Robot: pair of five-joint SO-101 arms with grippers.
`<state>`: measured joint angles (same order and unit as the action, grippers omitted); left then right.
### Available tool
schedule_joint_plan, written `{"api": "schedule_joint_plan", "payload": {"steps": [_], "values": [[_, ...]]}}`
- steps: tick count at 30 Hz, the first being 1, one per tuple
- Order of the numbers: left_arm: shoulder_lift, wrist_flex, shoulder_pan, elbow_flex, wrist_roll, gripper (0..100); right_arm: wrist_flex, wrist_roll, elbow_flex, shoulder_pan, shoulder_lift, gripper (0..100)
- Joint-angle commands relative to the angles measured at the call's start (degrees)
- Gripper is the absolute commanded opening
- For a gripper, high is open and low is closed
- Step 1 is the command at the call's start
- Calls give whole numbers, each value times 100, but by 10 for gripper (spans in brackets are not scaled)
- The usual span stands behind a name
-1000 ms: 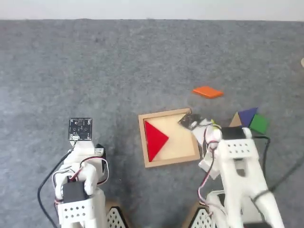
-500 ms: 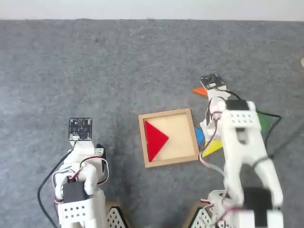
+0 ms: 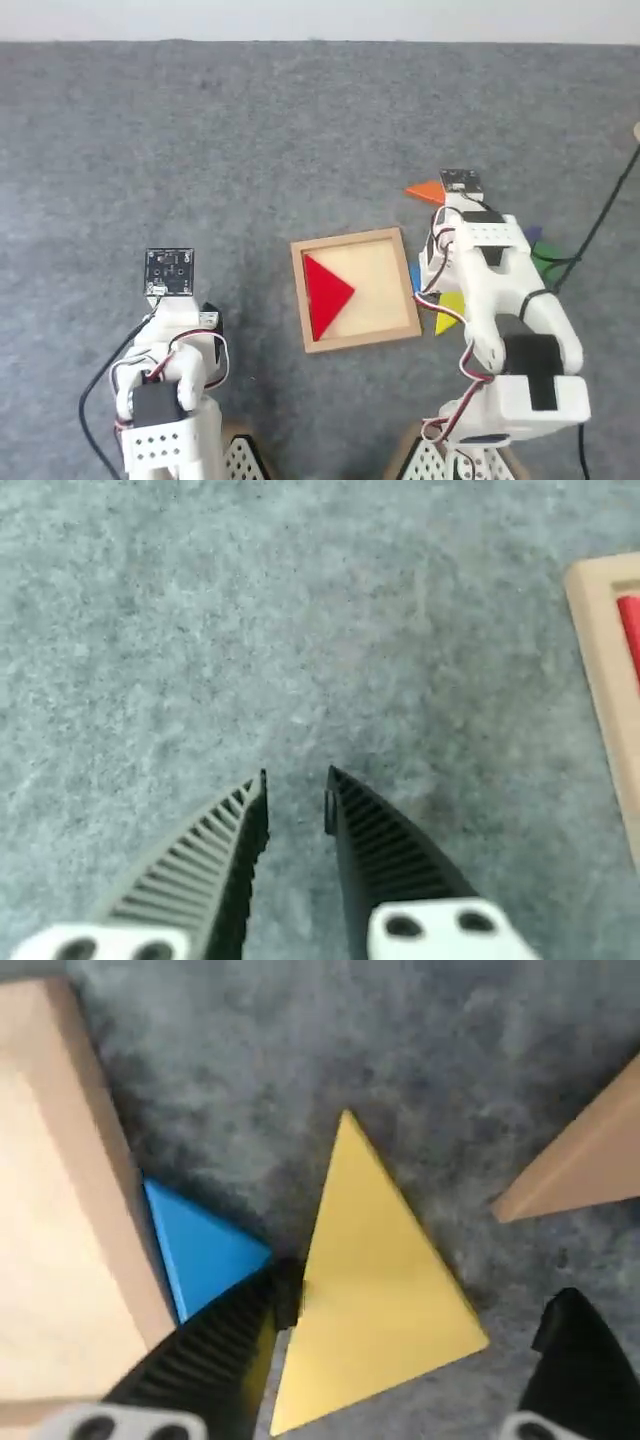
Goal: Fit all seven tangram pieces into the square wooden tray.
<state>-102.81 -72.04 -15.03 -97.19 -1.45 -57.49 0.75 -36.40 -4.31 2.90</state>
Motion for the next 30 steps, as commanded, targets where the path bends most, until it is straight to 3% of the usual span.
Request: {"api": "schedule_joint_plan", "payload": {"steps": [1, 5, 10, 13, 24, 30], "values": [[-114, -18, -18, 75, -9, 93, 48, 26, 202, -13, 40, 378], [-114, -18, -18, 75, -9, 93, 48, 26, 202, -13, 40, 355], [-114, -18, -18, 75, -9, 93, 84, 9, 229, -4, 40, 184], [-114, -18, -18, 75, -9, 93, 66, -290, 237, 13, 40, 141], [-114, -18, -18, 75, -9, 93, -295, -246, 167, 207, -418, 148], [-114, -18, -9, 75, -9, 93, -207, -290, -1011, 171, -2308, 323]]}}
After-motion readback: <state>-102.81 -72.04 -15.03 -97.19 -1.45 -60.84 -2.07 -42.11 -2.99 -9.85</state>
